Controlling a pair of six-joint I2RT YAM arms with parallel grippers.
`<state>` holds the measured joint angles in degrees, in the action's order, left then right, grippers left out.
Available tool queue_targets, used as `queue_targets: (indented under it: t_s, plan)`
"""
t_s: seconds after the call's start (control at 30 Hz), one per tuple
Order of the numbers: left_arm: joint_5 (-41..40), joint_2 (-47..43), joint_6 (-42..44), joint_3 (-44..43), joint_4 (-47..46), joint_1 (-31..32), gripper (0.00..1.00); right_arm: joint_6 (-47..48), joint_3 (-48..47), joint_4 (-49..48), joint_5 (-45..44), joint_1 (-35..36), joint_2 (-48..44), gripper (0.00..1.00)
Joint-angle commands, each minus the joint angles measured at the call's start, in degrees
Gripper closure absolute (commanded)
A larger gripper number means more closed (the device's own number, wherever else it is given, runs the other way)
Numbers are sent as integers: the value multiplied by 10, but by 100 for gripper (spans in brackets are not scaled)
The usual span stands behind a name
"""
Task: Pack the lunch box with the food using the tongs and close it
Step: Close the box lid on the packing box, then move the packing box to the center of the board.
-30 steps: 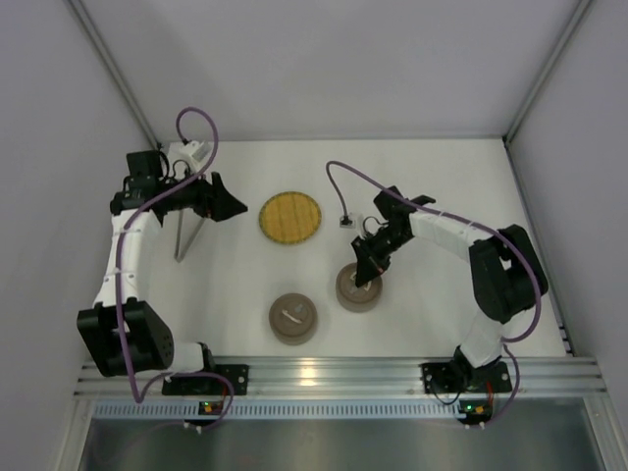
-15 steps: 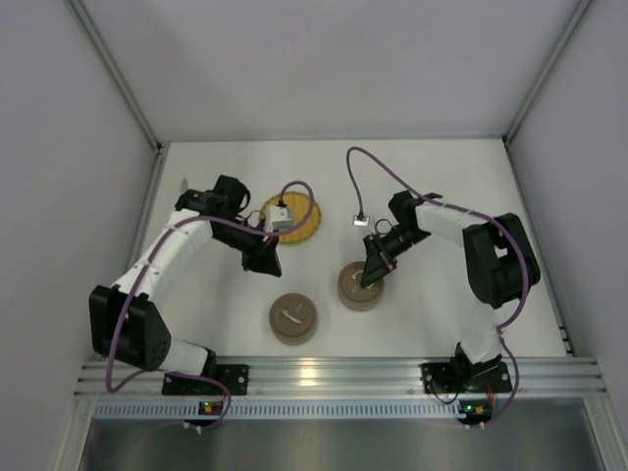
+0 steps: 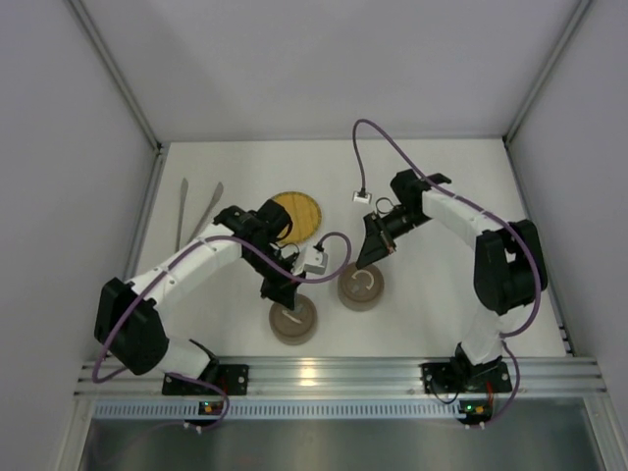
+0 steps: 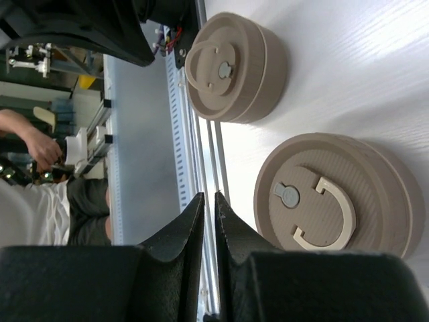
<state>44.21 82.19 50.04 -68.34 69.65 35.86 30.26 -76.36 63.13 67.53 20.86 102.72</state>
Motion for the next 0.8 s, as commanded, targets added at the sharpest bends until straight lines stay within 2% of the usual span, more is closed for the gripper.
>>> queue_targets:
  t_s: [0.0, 0.17, 0.77]
  plan:
    - [-8, 10, -6, 7, -19, 10, 99, 9, -39, 14, 10, -8, -36, 89]
    - [-12, 24, -19, 28, -44, 14, 99, 21, -70, 41, -6, -21, -36, 89]
    - [-62, 38, -6, 118, -101, 23, 100, 20, -66, 48, -20, -28, -28, 86]
